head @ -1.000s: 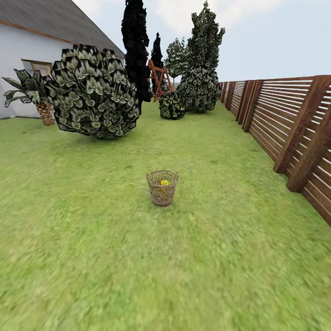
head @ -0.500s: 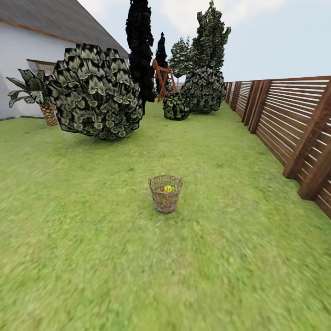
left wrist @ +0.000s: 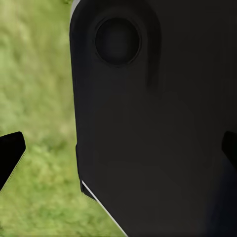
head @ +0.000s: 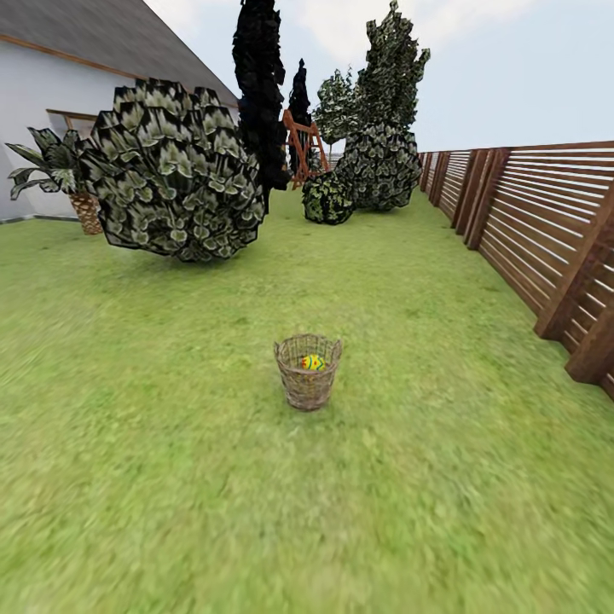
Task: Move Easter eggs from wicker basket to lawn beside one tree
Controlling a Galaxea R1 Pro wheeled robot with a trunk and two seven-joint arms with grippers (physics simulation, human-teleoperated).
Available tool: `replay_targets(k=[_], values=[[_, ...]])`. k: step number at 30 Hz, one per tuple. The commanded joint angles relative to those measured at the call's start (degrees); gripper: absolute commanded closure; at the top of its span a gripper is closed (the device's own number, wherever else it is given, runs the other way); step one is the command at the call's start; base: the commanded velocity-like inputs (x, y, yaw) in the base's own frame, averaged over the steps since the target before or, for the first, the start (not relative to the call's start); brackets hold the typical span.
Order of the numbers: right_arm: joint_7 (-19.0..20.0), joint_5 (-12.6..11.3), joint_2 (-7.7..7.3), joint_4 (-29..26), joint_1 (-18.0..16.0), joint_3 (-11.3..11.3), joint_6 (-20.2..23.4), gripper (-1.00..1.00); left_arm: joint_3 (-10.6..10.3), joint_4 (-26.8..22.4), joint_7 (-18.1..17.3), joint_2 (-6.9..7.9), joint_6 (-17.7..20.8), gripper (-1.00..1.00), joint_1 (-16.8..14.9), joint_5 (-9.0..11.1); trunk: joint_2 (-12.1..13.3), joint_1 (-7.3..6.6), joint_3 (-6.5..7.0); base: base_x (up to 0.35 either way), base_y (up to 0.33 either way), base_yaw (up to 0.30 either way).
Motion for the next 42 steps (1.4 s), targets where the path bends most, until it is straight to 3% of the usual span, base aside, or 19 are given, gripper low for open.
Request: replay_targets(k=[1,42], values=[[-0.03,0.07,0.01,0.04,-0.03,0.20,-0.16,-1.00,0.01,-0.04,0.03,0.00,-0.03,-1.00,0.00,0.04,-0.02,0.03,-0.05,0.315,0.000,0.000],[-0.03,-0.12,-0.05,0.04,-0.03,0.19,-0.15,-1.00,0.01,-0.04,0.03,0.00,0.02,-1.00,0.00,0.05,-0.02,0.03,-0.05,0.315,0.000,0.000]])
